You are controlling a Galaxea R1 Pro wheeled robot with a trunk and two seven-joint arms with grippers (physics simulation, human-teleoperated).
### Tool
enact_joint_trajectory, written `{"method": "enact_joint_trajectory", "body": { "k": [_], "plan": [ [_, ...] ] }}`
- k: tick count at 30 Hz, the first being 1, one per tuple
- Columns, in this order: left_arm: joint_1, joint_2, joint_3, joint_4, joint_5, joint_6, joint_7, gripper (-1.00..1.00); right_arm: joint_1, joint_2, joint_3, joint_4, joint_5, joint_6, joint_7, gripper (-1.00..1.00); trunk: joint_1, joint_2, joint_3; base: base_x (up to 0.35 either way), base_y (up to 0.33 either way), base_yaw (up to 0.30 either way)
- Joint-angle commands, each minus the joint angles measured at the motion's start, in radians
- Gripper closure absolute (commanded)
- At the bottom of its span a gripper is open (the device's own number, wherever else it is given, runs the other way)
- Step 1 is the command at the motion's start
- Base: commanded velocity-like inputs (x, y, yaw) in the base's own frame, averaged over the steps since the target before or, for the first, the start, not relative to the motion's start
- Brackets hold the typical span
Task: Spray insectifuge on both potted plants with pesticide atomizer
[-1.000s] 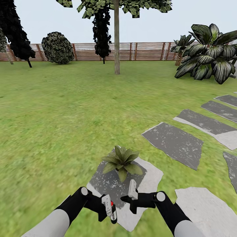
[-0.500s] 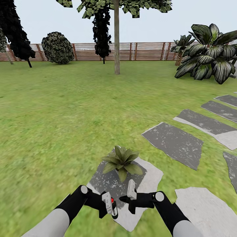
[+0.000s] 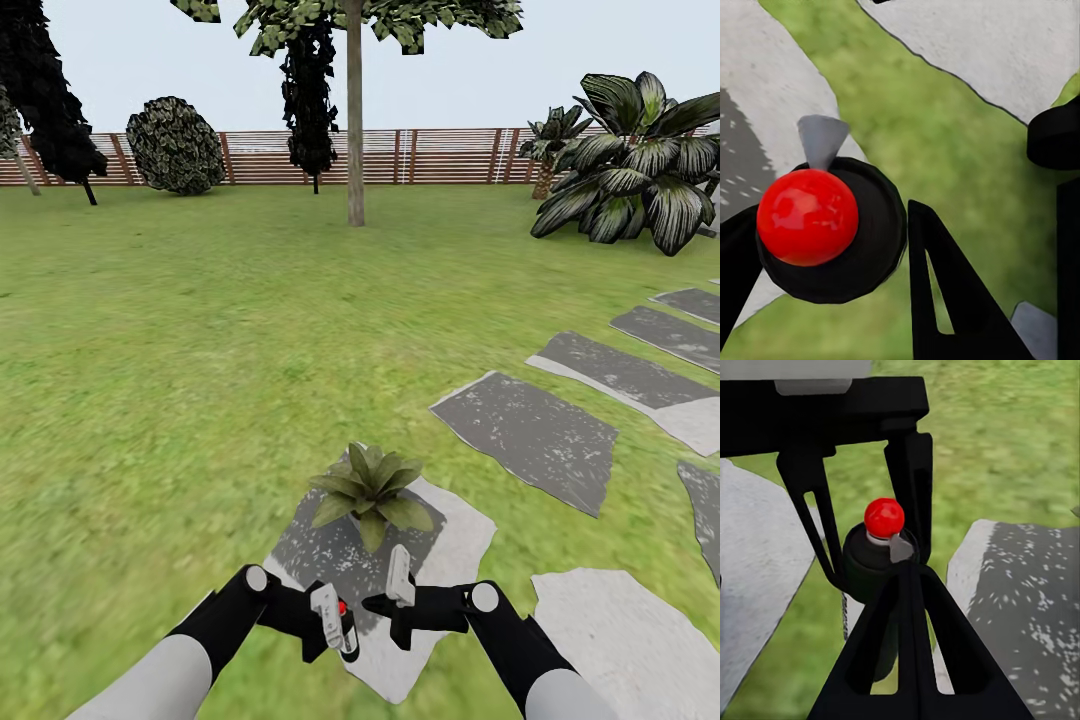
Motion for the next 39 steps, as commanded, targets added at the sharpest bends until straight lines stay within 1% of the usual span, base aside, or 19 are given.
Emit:
{"method": "enact_joint_trajectory", "body": {
  "k": [1,12,27,39],
  "plan": [
    [0.000,-0.001,0.001,-0.001,-0.009,-0.010,-0.001,1.00,0.000,0.000,-0.001,-0.001,0.008,-0.004,0.001,1.00,0.000,0.000,-0.001,0.000,0.000,0.000],
    [0.000,-0.021,0.001,0.002,-0.009,-0.010,-0.001,1.00,0.000,0.000,-0.001,-0.001,0.008,-0.004,0.001,1.00,0.000,0.000,-0.001,0.000,0.000,0.000],
    [0.000,-0.039,0.001,0.001,-0.009,-0.011,-0.001,1.00,0.000,0.000,-0.001,0.000,0.008,-0.004,0.001,1.00,0.000,0.000,-0.001,0.000,0.000,0.000],
    [-0.002,-0.039,0.001,0.001,-0.009,-0.015,-0.001,1.00,0.000,0.000,-0.001,0.000,0.008,-0.004,0.001,1.00,0.000,0.000,-0.001,0.000,0.000,0.000]
  ]
}}
